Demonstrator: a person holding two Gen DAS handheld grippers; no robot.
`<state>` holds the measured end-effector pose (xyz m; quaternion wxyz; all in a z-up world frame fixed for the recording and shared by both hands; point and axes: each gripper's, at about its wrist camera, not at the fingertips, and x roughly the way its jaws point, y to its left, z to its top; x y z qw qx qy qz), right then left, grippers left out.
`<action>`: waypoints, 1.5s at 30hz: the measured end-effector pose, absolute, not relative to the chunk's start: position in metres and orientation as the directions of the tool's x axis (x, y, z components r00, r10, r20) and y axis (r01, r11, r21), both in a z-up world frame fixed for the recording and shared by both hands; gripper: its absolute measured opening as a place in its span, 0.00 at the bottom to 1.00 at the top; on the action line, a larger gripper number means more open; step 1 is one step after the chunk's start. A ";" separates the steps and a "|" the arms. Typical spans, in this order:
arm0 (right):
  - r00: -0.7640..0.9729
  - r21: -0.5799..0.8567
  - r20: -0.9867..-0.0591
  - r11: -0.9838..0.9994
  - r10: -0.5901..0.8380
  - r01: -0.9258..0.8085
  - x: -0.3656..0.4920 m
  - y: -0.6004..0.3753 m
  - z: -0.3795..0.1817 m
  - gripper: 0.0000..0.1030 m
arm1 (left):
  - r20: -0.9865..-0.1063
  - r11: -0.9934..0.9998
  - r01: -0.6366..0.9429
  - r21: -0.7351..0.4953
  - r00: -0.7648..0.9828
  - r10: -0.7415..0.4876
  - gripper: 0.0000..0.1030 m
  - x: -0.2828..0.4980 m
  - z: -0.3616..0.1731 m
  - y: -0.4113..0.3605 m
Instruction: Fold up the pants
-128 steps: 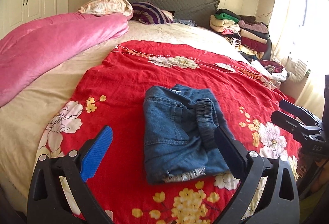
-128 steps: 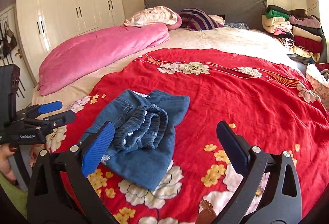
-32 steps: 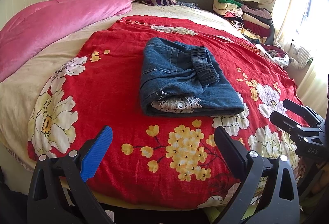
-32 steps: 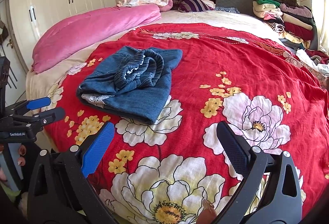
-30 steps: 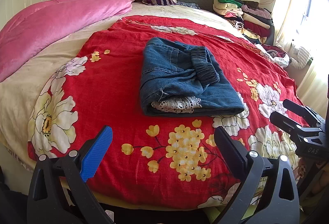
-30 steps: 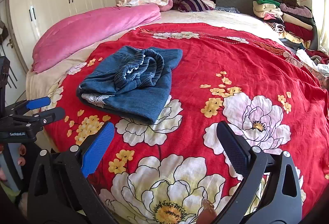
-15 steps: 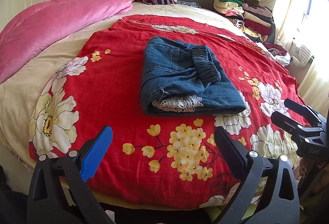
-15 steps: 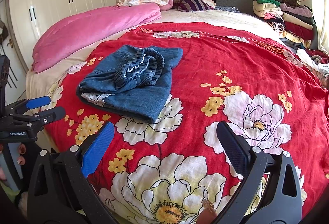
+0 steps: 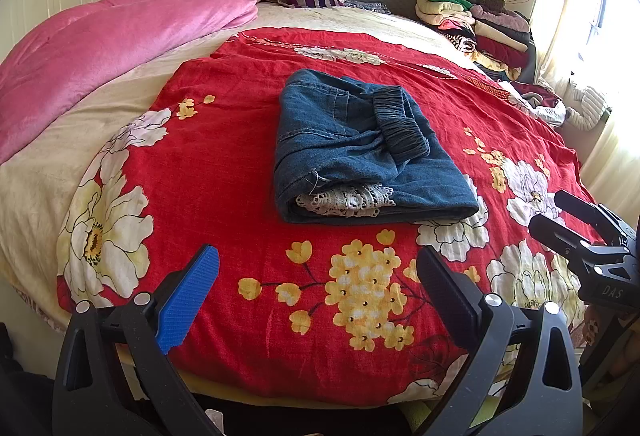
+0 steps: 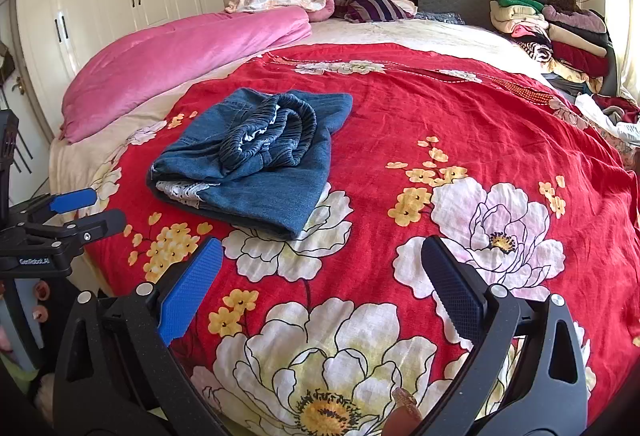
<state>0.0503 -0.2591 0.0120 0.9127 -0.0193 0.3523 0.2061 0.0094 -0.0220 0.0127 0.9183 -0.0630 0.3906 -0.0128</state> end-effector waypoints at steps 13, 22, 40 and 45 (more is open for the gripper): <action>0.668 0.106 -0.657 0.920 0.350 -0.377 0.052 -0.261 0.010 0.91 | -0.717 0.991 -0.034 -0.126 0.694 -0.067 0.96 0.010 0.011 -0.019; 0.695 0.104 -0.668 0.958 0.265 -0.266 0.073 -0.305 0.006 0.91 | -0.747 0.983 -0.114 -0.146 0.663 -0.034 0.96 0.030 0.011 0.023; 0.522 -0.006 -0.830 0.938 -0.198 0.345 0.273 -0.570 -0.059 0.92 | -0.835 0.883 -0.429 0.191 0.403 0.376 0.96 0.252 -0.054 0.252; 0.574 -0.019 -0.788 0.941 -0.222 0.337 0.266 -0.561 -0.068 0.92 | -0.796 0.892 -0.444 0.084 0.509 0.328 0.96 0.246 -0.063 0.264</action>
